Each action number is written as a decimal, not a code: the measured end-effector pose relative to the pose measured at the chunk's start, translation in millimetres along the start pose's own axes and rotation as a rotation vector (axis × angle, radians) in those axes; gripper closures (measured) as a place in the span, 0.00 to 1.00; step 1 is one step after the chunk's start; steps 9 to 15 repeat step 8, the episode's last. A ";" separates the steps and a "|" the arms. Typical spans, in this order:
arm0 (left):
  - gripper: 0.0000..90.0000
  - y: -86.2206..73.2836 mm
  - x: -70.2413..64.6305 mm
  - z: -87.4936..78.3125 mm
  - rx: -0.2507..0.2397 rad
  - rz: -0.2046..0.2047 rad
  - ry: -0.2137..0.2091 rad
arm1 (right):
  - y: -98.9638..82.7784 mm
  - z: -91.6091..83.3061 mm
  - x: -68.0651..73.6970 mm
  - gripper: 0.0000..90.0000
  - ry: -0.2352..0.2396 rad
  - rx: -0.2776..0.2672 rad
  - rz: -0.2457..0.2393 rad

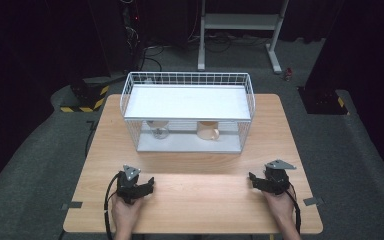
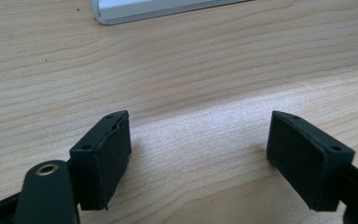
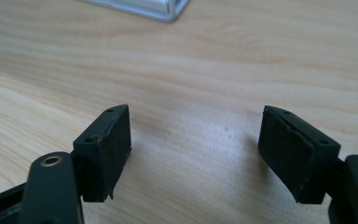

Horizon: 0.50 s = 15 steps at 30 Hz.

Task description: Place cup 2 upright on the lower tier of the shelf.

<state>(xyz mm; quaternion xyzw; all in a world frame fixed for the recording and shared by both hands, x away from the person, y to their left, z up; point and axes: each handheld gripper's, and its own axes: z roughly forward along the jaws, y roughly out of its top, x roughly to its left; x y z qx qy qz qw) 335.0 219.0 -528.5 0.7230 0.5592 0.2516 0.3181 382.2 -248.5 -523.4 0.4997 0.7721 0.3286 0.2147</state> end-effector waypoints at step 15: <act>0.26 -0.1 -0.2 -0.1 -0.003 0.005 -0.004 | 0.1 0.3 1.7 0.28 -0.010 0.002 -0.009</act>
